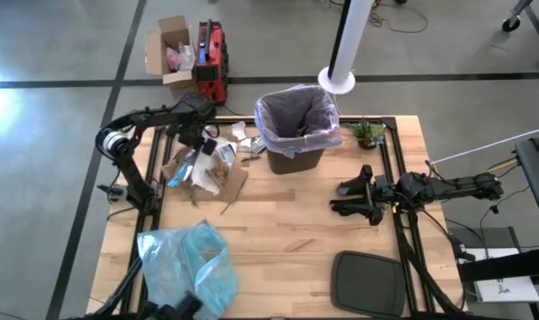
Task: Place trash/remove bag and relplace
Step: Put the brown paper into trash bin, then put the white paper and bubble wrap into the trash bin
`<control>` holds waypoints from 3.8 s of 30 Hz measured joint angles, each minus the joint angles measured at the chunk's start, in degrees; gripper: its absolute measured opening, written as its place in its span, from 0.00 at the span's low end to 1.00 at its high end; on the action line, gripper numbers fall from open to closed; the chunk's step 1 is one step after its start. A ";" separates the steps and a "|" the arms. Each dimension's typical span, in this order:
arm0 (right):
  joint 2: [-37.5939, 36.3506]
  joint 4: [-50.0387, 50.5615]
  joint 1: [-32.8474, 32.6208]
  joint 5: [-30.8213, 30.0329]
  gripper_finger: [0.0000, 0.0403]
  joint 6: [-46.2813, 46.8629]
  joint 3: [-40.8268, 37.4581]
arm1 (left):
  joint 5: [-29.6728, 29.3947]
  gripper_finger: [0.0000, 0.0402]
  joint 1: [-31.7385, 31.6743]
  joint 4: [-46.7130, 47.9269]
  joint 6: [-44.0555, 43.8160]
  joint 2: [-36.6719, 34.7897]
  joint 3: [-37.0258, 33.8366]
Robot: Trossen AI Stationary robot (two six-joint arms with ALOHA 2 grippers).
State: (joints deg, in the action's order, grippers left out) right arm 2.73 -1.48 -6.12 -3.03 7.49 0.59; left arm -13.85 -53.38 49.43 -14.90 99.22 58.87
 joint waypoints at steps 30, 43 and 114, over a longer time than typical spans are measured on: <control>0.00 -0.02 0.00 -0.07 0.84 -4.74 -0.01 | 1.82 0.20 50.38 -12.17 -8.22 -2.84 2.85; 0.01 -0.20 0.00 -0.04 0.84 -27.95 0.01 | 0.62 0.49 52.01 -1.07 -9.15 -14.75 17.84; 58.49 -18.57 -10.25 -23.48 0.84 41.32 23.19 | -11.15 0.53 81.27 -7.95 -42.38 -8.81 7.30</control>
State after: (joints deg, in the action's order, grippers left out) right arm 61.22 -20.05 -16.37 -26.51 48.81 23.78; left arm -24.99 27.89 41.48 -57.28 90.41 66.17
